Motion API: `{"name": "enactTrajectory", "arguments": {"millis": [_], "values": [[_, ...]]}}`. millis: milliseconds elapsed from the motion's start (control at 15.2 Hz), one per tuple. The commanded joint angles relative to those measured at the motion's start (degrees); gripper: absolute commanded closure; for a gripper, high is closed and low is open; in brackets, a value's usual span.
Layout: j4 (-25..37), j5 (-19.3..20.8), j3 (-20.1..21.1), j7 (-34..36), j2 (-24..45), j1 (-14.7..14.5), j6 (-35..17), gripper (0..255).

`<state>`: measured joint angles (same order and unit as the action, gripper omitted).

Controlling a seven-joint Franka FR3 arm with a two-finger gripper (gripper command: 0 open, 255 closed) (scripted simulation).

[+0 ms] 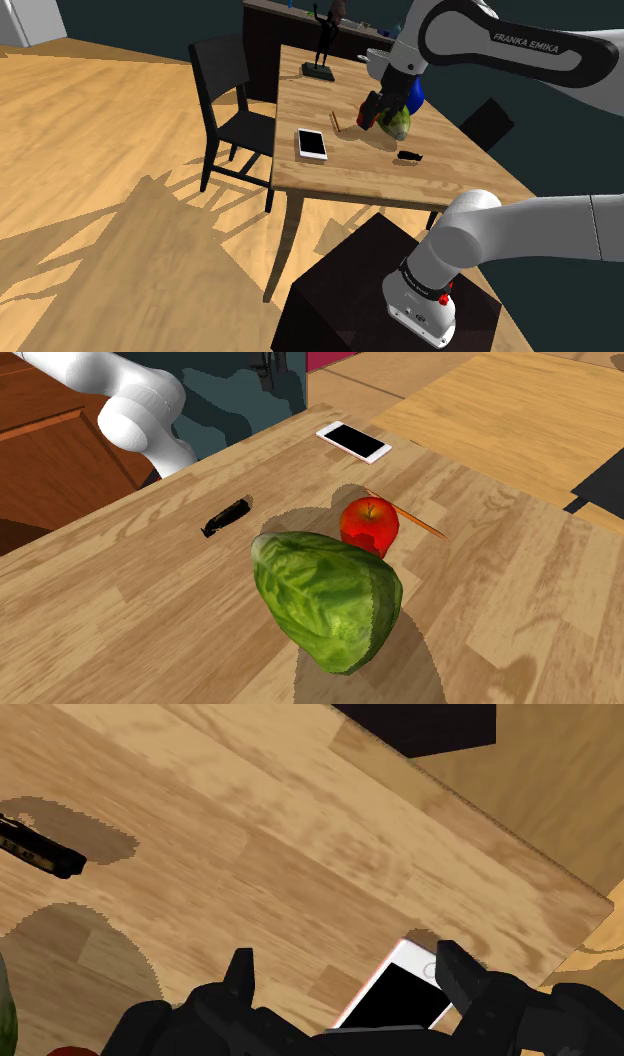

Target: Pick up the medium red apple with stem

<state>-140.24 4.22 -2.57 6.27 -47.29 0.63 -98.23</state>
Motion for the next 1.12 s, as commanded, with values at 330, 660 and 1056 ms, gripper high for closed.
{"name": "enactTrajectory", "arguments": {"millis": [330, 660, 1056], "values": [[4.7, 3.1, -6.3, -7.7, 6.8, 1.2, -2.5, 0], [11.2, 4.5, -12.4, -15.4, 14.8, 1.5, -4.6, 0], [21.4, 3.2, -19.3, -25.1, 26.0, 1.1, -6.0, 0]]}}
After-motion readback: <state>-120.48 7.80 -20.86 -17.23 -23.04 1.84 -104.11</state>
